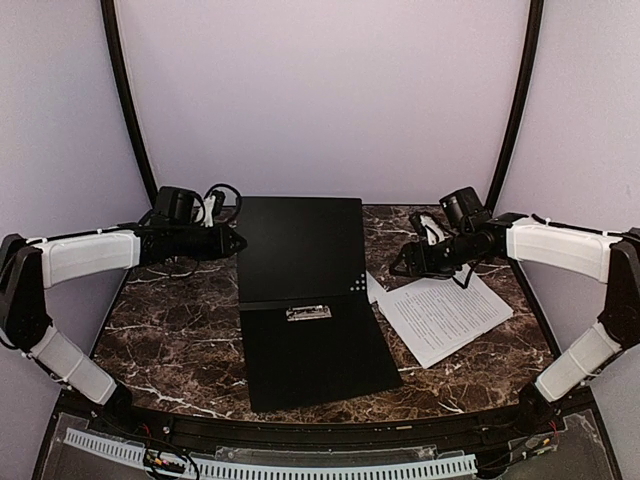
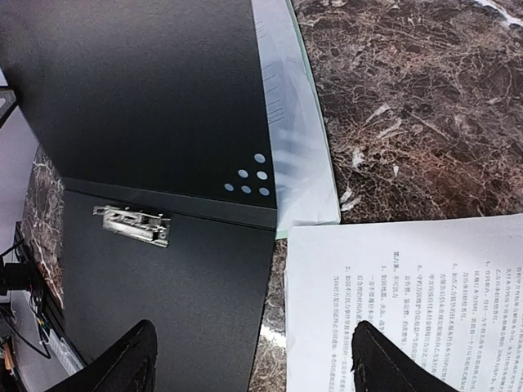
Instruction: Put the files into the folder
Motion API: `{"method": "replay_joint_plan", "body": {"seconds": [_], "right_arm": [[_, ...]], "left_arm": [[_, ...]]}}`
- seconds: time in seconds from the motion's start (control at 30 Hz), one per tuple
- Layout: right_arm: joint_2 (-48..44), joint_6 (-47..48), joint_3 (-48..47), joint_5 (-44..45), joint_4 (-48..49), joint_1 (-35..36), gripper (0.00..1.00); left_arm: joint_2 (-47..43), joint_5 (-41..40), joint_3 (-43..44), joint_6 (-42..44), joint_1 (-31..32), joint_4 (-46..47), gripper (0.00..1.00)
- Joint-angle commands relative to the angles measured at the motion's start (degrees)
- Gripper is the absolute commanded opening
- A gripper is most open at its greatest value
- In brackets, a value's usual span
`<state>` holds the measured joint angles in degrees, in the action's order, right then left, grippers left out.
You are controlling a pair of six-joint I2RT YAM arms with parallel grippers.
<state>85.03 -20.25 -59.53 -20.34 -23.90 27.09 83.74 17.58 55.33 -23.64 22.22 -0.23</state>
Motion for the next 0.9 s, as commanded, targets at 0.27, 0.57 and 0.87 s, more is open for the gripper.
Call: {"method": "replay_joint_plan", "body": {"seconds": [0.27, 0.57, 0.87], "right_arm": [[6.25, 3.56, -0.59, -3.3, 5.27, 7.43, 0.76], [19.72, 11.51, -12.62, -9.56, 4.59, 12.2, 0.75], [30.38, 17.11, -22.16, -12.79, 2.82, 14.15, 0.72]], "left_arm": [[0.14, -12.93, 1.69, 5.94, -0.74, -9.23, 0.72], [-11.07, -10.46, -7.56, 0.85, 7.22, -10.02, 0.82], [1.55, -4.94, -11.1, -9.33, 16.17, 3.76, 0.64]]}}
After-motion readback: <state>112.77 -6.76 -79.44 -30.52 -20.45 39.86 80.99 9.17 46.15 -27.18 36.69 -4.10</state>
